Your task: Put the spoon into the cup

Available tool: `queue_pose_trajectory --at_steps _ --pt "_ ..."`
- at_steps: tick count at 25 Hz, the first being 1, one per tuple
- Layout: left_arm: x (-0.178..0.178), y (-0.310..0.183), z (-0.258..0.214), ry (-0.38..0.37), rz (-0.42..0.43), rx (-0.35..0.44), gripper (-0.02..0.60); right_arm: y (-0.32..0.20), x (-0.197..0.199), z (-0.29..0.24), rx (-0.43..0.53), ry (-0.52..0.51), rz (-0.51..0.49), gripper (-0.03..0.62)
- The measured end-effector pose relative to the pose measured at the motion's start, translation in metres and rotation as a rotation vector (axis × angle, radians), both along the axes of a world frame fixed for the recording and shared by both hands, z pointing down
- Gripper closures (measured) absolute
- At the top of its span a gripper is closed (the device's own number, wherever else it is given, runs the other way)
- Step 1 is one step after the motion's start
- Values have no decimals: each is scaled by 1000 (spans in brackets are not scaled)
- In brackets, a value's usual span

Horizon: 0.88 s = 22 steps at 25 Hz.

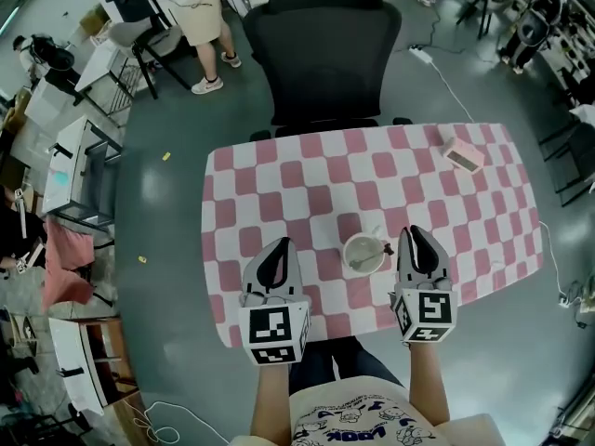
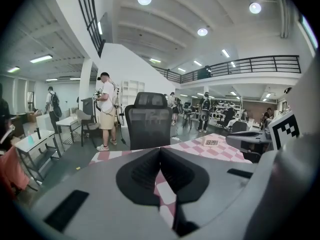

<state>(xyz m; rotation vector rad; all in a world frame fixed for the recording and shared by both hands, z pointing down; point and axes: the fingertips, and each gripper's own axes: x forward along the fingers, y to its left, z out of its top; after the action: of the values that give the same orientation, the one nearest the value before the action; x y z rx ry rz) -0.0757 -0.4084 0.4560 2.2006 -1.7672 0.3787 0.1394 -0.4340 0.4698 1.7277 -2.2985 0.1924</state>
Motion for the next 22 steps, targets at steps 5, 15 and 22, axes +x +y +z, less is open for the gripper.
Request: queue_pose_trajectory --at_steps 5,15,22 --pt "-3 3 -41 -1 -12 78 568 6 -1 -48 85 -19 3 559" --pt "-3 15 -100 -5 -20 193 568 19 4 -111 199 -53 15 580" --pt "-1 27 -127 -7 -13 249 568 32 6 -138 251 -66 16 580"
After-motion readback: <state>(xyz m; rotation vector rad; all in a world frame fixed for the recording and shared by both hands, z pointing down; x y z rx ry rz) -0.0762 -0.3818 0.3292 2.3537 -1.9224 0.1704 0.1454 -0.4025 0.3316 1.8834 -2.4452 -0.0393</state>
